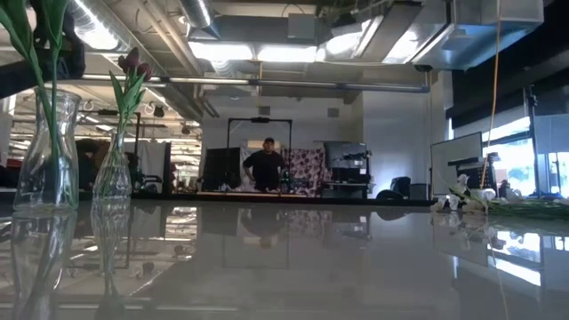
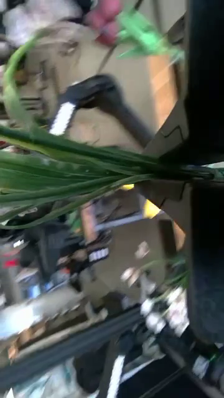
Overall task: Sort flowers into vase by color
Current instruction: Put the top white flowers into the purple vase
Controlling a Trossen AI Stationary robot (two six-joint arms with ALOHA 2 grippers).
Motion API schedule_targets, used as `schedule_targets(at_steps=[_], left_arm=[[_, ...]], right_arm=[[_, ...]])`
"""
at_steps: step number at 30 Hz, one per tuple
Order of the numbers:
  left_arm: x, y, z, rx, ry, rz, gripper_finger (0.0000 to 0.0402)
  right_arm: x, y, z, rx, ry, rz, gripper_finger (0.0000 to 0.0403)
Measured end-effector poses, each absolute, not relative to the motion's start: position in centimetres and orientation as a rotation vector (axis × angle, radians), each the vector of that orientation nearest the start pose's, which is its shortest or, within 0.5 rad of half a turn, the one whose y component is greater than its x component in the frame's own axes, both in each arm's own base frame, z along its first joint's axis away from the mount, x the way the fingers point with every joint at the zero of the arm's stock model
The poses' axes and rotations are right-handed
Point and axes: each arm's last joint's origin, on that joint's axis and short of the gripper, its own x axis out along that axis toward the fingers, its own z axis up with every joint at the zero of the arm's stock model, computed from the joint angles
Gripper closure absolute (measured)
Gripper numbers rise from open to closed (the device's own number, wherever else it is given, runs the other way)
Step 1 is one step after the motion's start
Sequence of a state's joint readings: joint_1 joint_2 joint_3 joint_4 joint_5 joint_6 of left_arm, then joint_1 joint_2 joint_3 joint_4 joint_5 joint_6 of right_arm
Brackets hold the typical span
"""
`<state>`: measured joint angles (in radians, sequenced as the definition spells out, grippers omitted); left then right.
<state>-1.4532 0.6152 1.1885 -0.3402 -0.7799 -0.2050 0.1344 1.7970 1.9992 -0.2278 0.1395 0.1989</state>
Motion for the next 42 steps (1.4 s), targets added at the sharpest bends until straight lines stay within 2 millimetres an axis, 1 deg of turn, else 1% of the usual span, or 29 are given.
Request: schedule_targets(at_steps=[1, 2, 4, 7, 8, 10, 12, 15, 19, 21, 23, 25, 28, 29, 32, 35, 38, 42], left_arm=[[2.8, -6.3, 46.1, -0.364, -0.095, -0.686, 0.0285], [3.0, -6.4, 46.3, -0.324, -0.155, -0.652, 0.0294], [3.3, -6.1, 46.7, -0.273, -0.242, -0.515, 0.0313], [3.9, -5.4, 46.8, -0.242, -0.287, -0.363, 0.0336], [4.2, -5.5, 46.8, -0.234, -0.290, -0.323, 0.0341], [5.1, -6.3, 46.4, -0.198, -0.273, -0.237, 0.0345], [6.4, -6.9, 46.1, -0.194, -0.259, -0.156, 0.0344], [8.5, -7.6, 45.6, -0.255, -0.247, -0.118, 0.0331], [12.1, -8.9, 44.4, -0.235, -0.187, -0.039, 0.0311], [13.9, -9.0, 43.8, -0.215, -0.163, 0.007, 0.0299], [15.2, -8.4, 43.8, -0.243, -0.183, 0.048, 0.0287], [16.3, -7.8, 43.7, -0.271, -0.196, 0.067, 0.0275], [17.7, -7.0, 43.5, -0.263, -0.199, 0.074, 0.0256], [17.9, -6.8, 43.4, -0.259, -0.197, 0.064, 0.0251], [18.2, -5.6, 44.0, -0.282, -0.252, 0.033, 0.0236], [18.8, -4.7, 44.1, -0.267, -0.270, 0.027, 0.0230], [19.5, -3.8, 43.6, -0.237, -0.236, 0.006, 0.0229], [20.5, -3.1, 43.6, -0.234, -0.258, -0.095, 0.0229]], right_arm=[[40.0, 5.1, 47.0, 0.195, 0.003, -0.001, 0.0386], [39.9, 5.1, 47.2, 0.193, -0.011, 0.006, 0.0384], [40.0, 5.0, 47.4, 0.190, -0.033, 0.009, 0.0386], [40.0, 4.9, 47.8, 0.207, -0.068, 0.011, 0.0395], [39.9, 4.9, 47.9, 0.215, -0.081, 0.019, 0.0395], [39.9, 5.0, 48.1, 0.224, -0.100, 0.056, 0.0395], [39.9, 5.1, 48.2, 0.230, -0.104, 0.090, 0.0391], [39.9, 5.2, 48.2, 0.249, -0.101, 0.106, 0.0387], [39.9, 5.2, 48.2, 0.247, -0.098, 0.126, 0.0394], [39.9, 5.3, 48.1, 0.246, -0.089, 0.135, 0.0395], [39.9, 5.2, 47.9, 0.245, -0.071, 0.131, 0.0394], [39.9, 5.2, 47.7, 0.239, -0.047, 0.111, 0.0392], [39.9, 5.6, 47.2, 0.200, -0.008, 0.069, 0.0394], [39.9, 5.6, 47.2, 0.173, -0.006, 0.052, 0.0395], [39.8, 6.0, 47.3, 0.132, -0.014, 0.020, 0.0395], [39.8, 6.0, 47.3, 0.130, -0.023, 0.015, 0.0392], [39.7, 6.3, 47.5, 0.106, -0.038, 0.008, 0.0393], [39.7, 6.3, 47.6, 0.065, -0.048, -0.036, 0.0394]])
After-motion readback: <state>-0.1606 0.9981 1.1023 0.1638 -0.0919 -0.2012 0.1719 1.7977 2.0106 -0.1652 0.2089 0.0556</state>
